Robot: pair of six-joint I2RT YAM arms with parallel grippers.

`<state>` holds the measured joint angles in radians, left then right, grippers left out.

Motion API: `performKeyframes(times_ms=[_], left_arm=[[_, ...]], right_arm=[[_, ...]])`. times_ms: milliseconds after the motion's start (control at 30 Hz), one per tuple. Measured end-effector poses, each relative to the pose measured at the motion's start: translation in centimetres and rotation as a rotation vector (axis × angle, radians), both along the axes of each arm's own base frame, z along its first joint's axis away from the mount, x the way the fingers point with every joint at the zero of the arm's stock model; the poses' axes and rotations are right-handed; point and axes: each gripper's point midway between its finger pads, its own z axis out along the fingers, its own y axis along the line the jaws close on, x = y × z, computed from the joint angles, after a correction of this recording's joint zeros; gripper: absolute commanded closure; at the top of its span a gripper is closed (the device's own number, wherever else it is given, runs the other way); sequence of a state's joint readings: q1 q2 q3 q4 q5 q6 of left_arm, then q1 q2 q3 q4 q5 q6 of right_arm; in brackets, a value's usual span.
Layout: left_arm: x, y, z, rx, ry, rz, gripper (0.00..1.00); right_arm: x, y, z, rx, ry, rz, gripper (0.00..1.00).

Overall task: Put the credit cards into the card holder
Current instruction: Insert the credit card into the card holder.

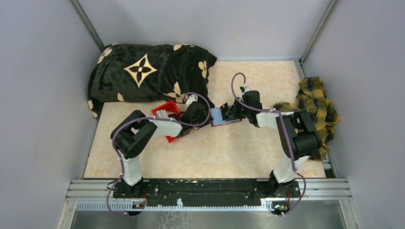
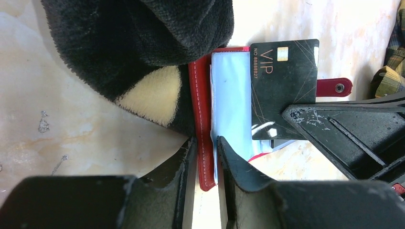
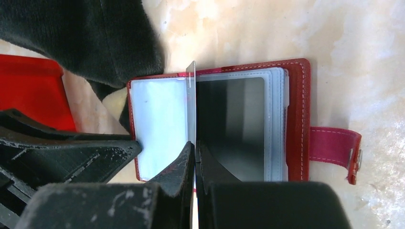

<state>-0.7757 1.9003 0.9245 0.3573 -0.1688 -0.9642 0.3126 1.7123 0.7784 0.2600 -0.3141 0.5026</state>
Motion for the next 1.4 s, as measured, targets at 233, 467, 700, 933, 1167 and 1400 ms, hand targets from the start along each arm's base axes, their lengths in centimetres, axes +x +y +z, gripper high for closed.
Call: performKeyframes(times_ms=[233,467,700,933,1167,1400], left_arm=[[-0.1,0.0,-0.1,0.019,-0.013,0.004,0.74],[-0.2,0.0,-0.2,0.038,-0.024,0.01,0.76],[-0.3,0.1,-0.3,0.053,-0.032,0.019,0.78],[-0.3,0.1,-0.3,0.064,-0.039,0.028,0.78],[-0.3,0.1,-0.3,0.069,-0.042,0.033,0.78],[-0.3,0.2,-0.4,0.076,-0.044,0.037,0.79]], right_arm=[[-0.5,-0.1,0.0,0.0,0.011,-0.054,1.0],[-1.4,-0.3,-0.3,0.026,0.032,-0.079,1.0],[-2.7,0.4,-0.7,0.078,0.066,-0.067,1.0],[-3.0,0.6,-0.8,0.107,0.059,-0.074,1.0],[-2.7,0.7,-1.3,0.106,0.063,-0.072,1.0],[-2.0,1.3,-1.5,0.114,0.068,-0.046,1.0]])
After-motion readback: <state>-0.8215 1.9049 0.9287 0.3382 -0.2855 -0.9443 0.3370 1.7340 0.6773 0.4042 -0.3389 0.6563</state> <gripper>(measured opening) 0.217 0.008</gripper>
